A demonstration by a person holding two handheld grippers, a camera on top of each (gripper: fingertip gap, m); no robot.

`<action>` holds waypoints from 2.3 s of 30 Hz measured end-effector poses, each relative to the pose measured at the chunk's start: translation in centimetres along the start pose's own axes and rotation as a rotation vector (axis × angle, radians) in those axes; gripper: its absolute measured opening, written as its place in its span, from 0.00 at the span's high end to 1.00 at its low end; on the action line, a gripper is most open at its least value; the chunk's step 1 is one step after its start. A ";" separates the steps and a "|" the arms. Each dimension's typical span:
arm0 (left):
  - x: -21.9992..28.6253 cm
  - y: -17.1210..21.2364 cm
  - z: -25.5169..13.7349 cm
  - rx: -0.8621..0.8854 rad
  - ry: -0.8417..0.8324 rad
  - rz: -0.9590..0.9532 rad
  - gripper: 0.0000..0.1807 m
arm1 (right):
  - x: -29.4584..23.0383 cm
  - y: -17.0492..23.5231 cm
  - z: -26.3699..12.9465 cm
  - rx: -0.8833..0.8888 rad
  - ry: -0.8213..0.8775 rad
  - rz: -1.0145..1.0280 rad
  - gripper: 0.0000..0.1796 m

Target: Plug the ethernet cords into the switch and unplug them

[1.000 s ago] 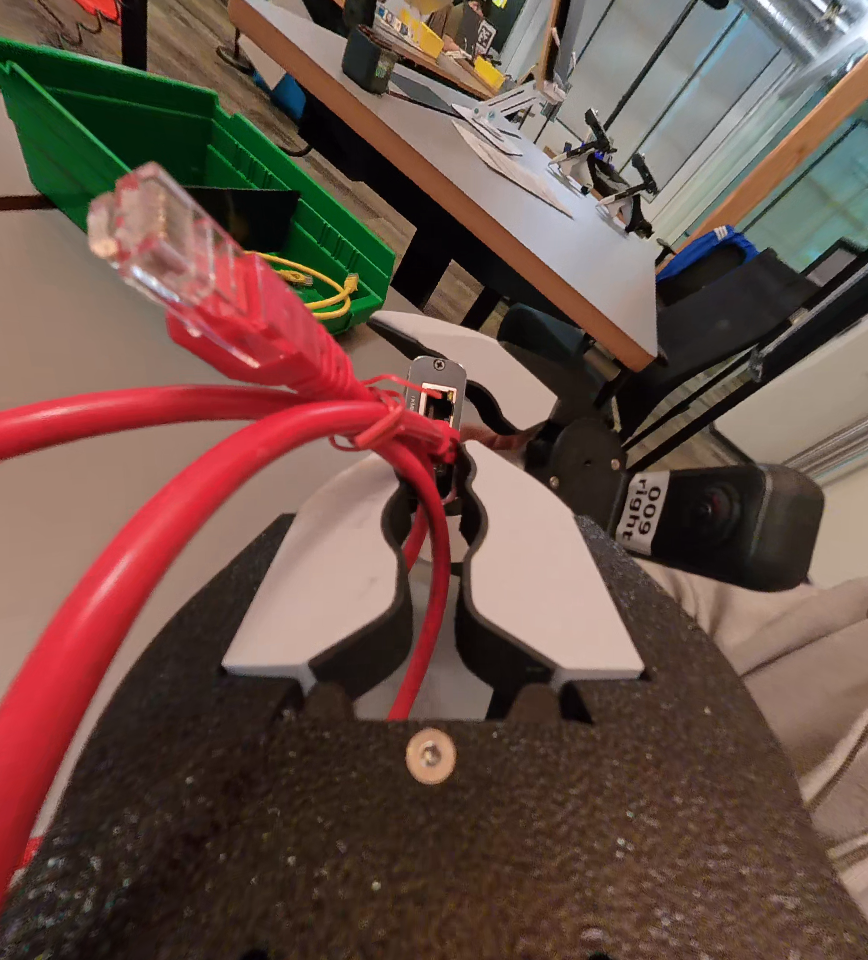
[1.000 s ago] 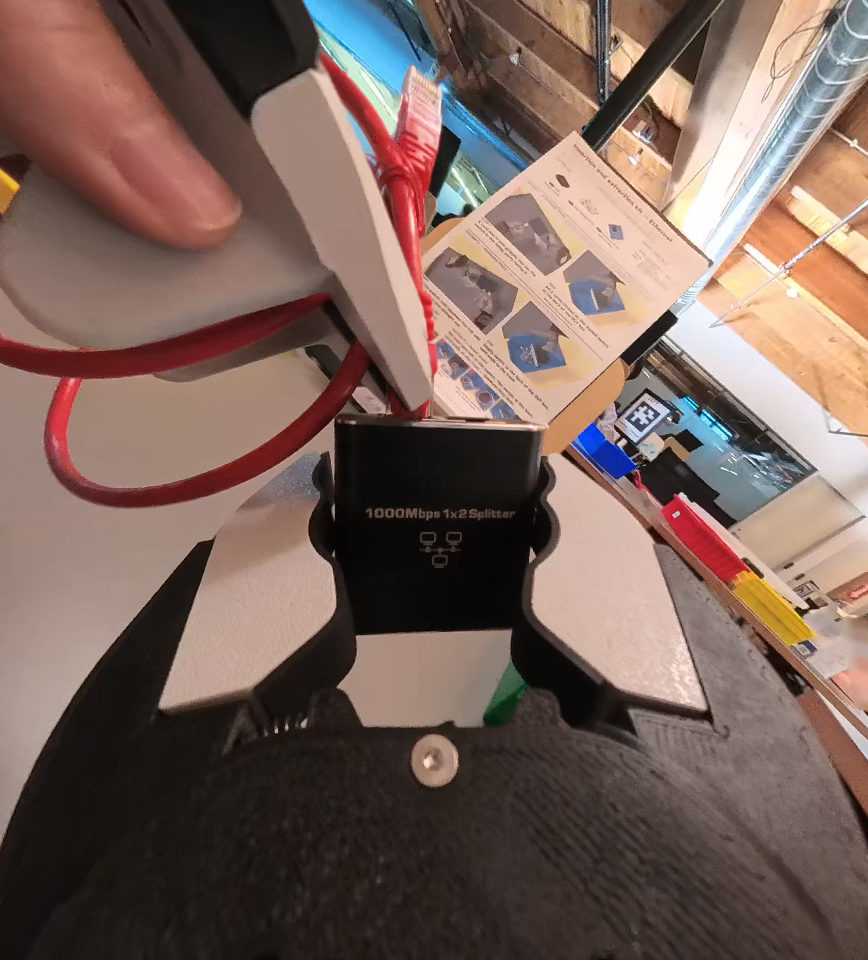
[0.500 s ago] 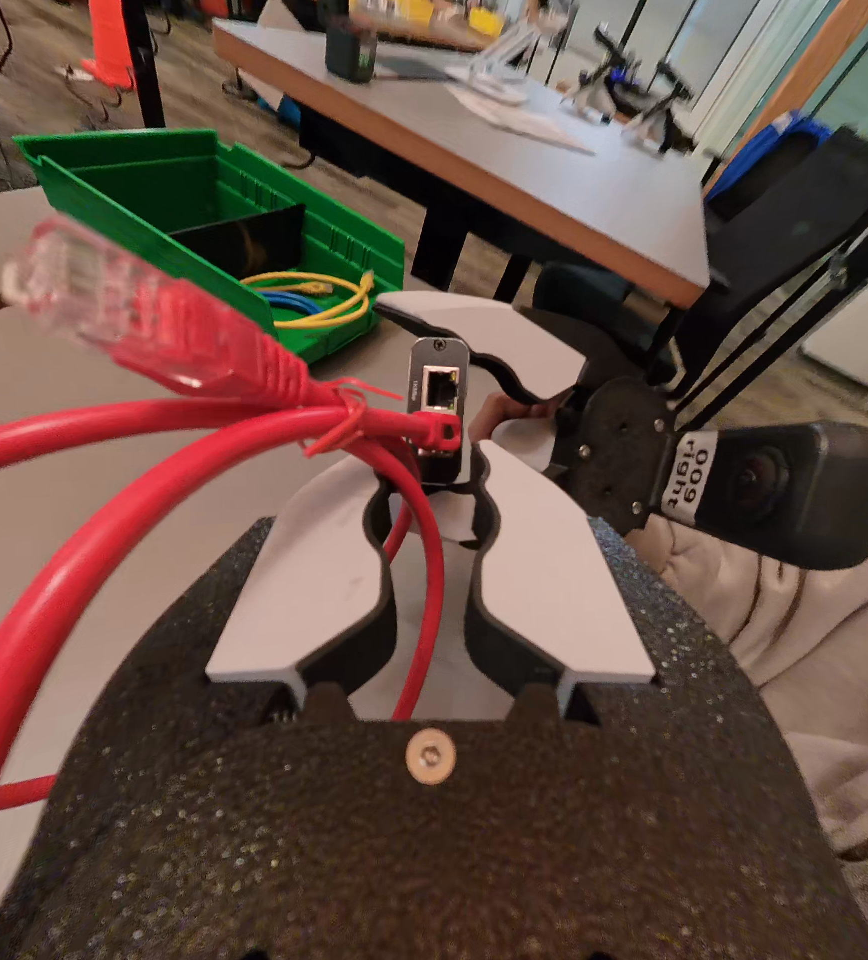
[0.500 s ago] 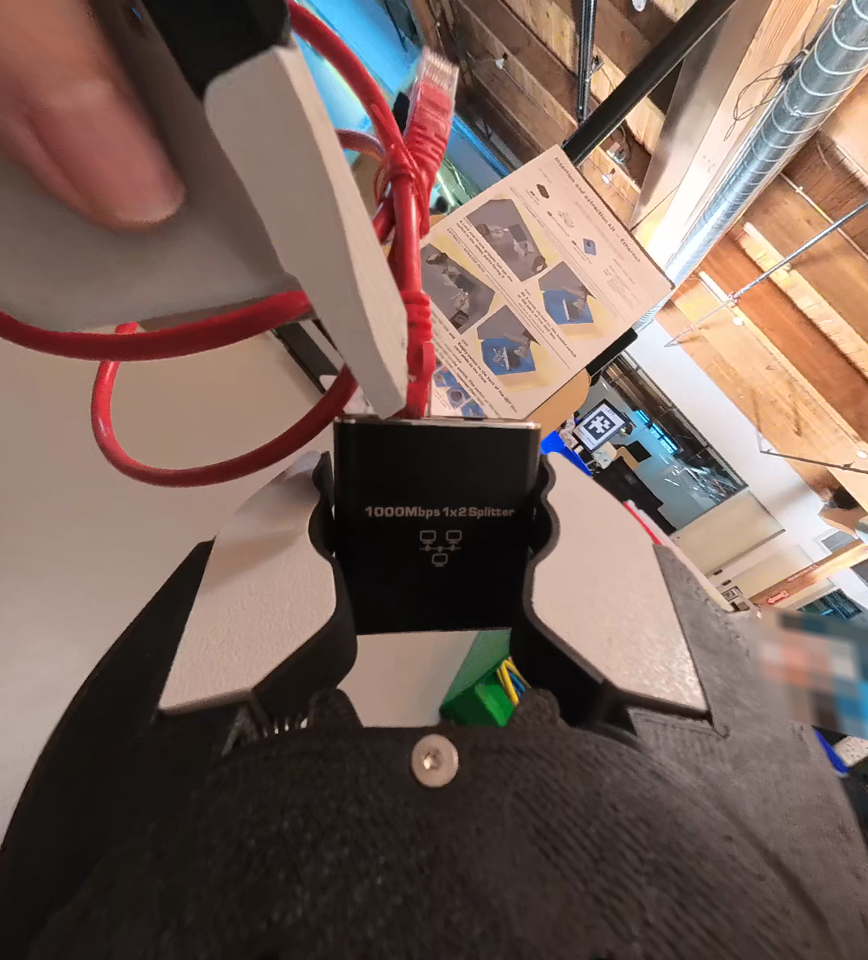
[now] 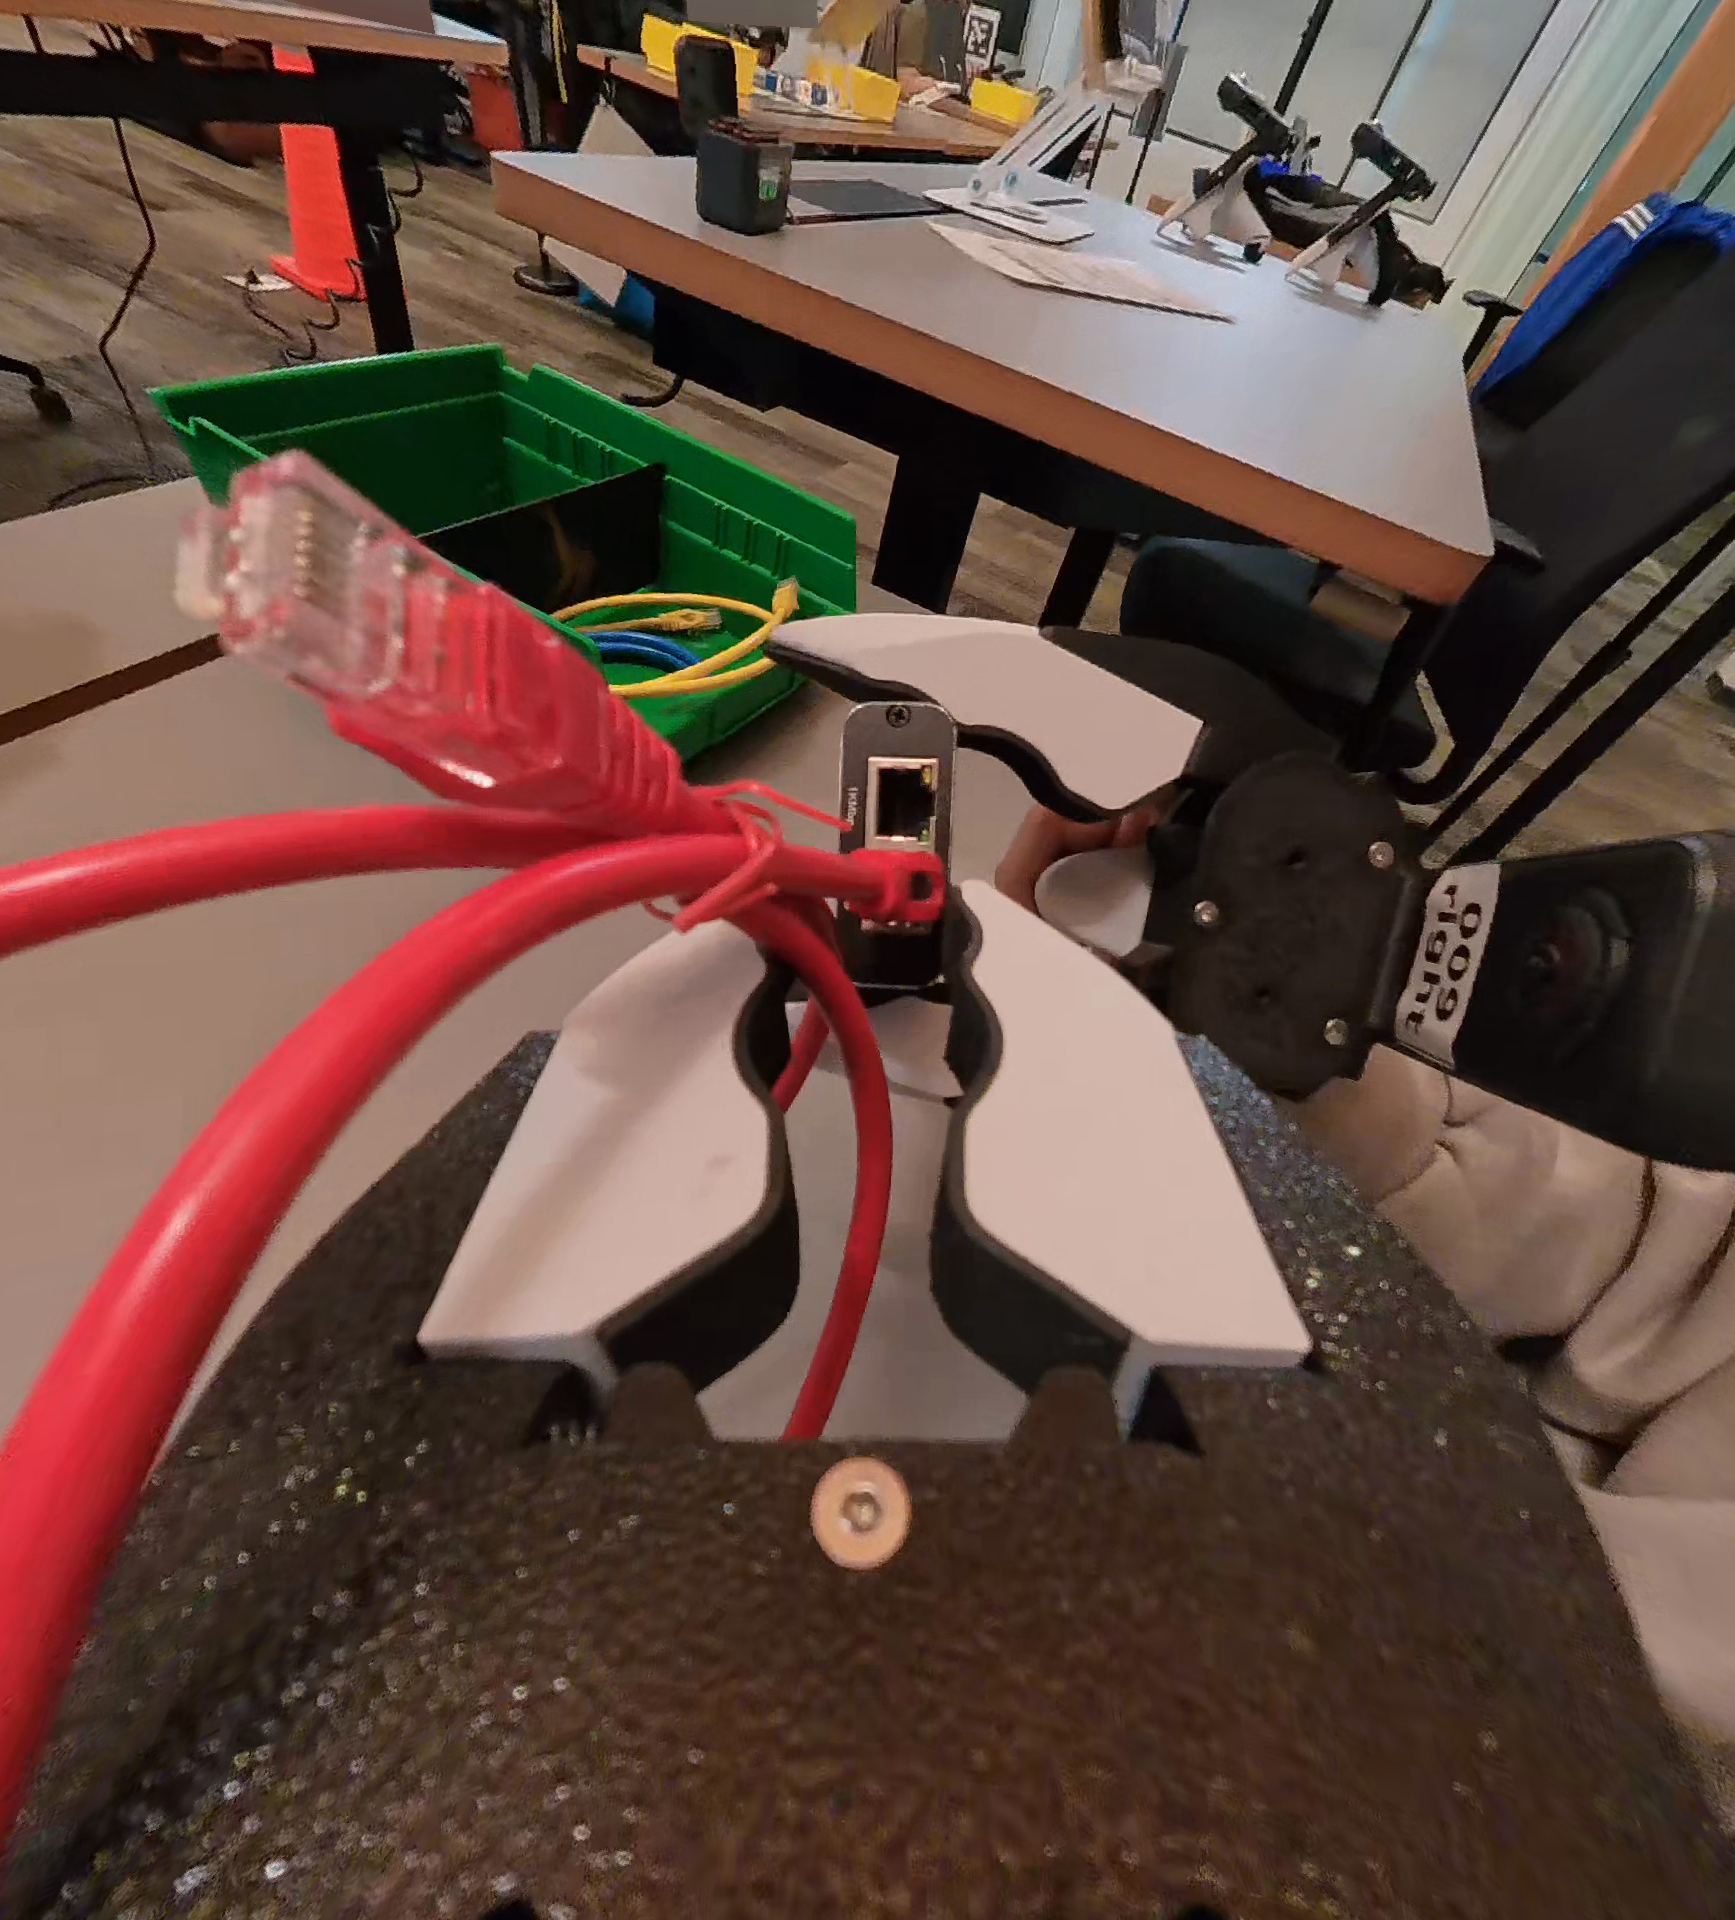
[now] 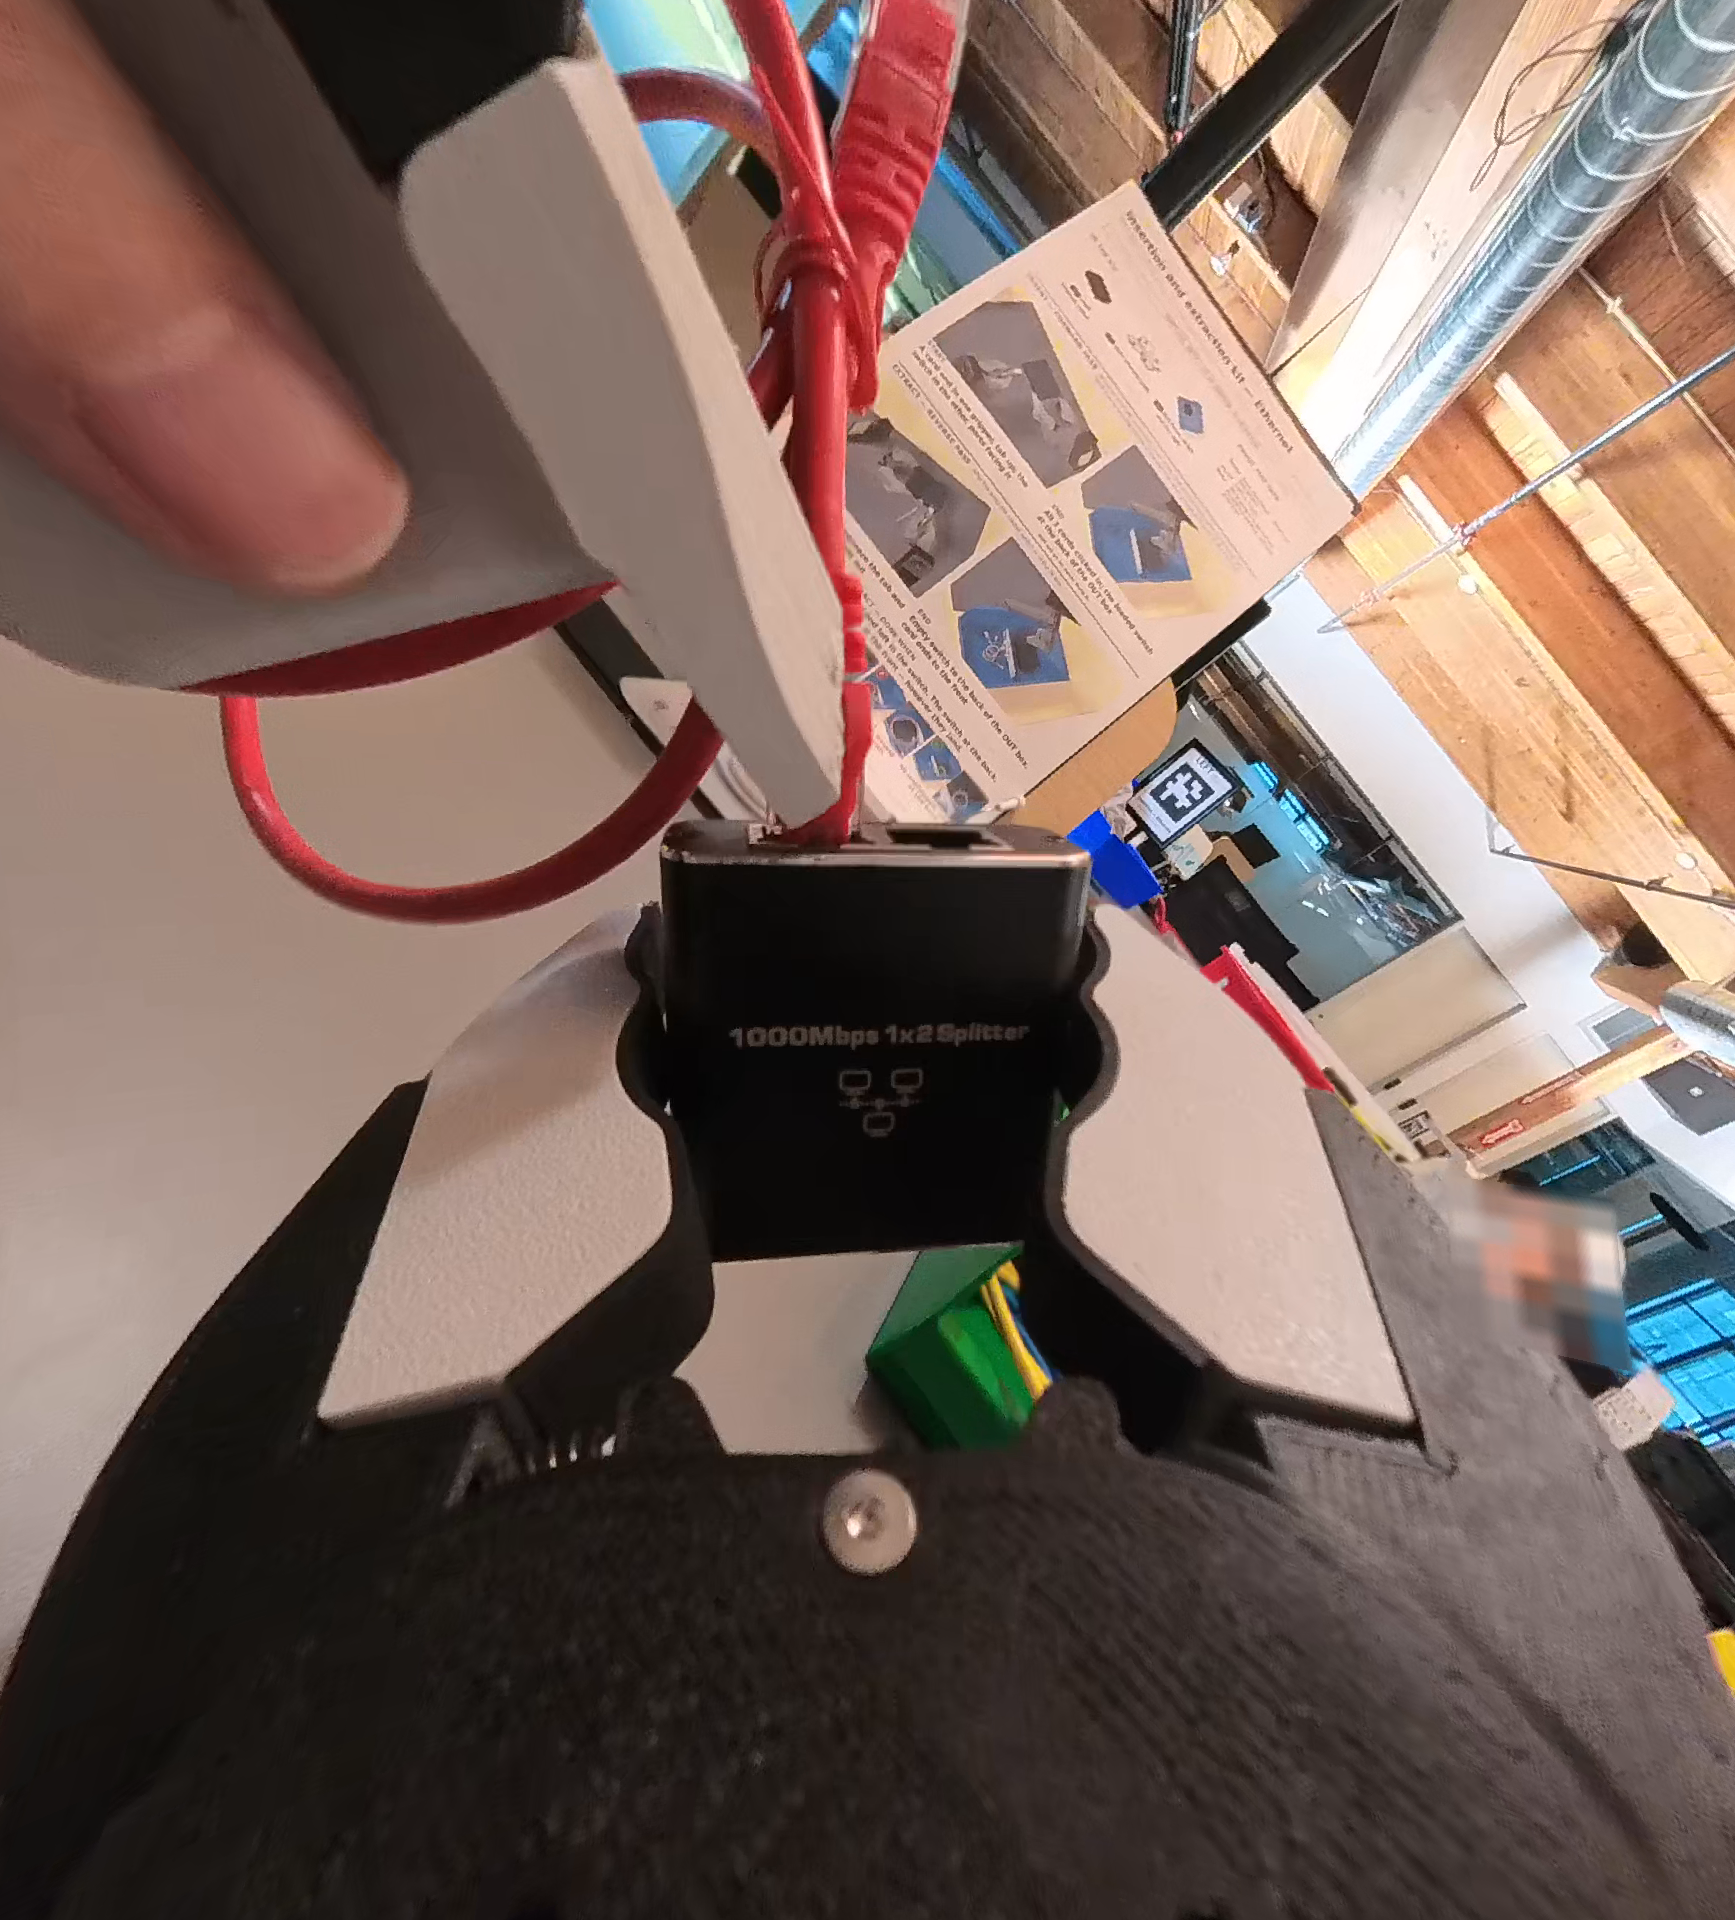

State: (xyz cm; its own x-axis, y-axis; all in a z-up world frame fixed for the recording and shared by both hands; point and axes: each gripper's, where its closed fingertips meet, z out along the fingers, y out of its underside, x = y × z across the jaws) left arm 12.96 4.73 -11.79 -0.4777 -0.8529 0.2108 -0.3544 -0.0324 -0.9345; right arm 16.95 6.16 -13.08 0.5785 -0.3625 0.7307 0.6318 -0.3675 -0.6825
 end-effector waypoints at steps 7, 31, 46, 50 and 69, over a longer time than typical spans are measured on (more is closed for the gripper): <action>0.0 0.3 0.0 0.034 0.029 -0.050 0.87 | -0.4 0.2 0.1 -0.030 0.002 -0.014 0.58; 0.7 0.3 -0.5 0.192 0.097 -0.075 0.93 | -0.5 -0.7 -0.1 -0.046 0.027 -0.022 0.58; 0.0 0.3 0.0 0.318 0.158 -0.238 0.93 | -0.6 0.1 0.1 -0.073 0.022 0.003 0.58; -0.2 0.0 0.1 0.382 0.199 -0.336 0.93 | -0.5 -0.1 0.0 -0.060 0.020 0.025 0.58; -0.1 -1.4 0.4 0.517 0.222 -0.354 0.94 | 0.4 -0.9 -0.4 -0.005 0.042 0.128 0.58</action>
State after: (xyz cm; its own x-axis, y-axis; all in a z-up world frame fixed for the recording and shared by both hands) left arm 13.81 4.63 -10.63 -0.5771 -0.6193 0.5324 -0.1149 -0.5838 -0.8037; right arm 16.43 5.99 -12.19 0.6319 -0.4426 0.6362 0.5516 -0.3199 -0.7703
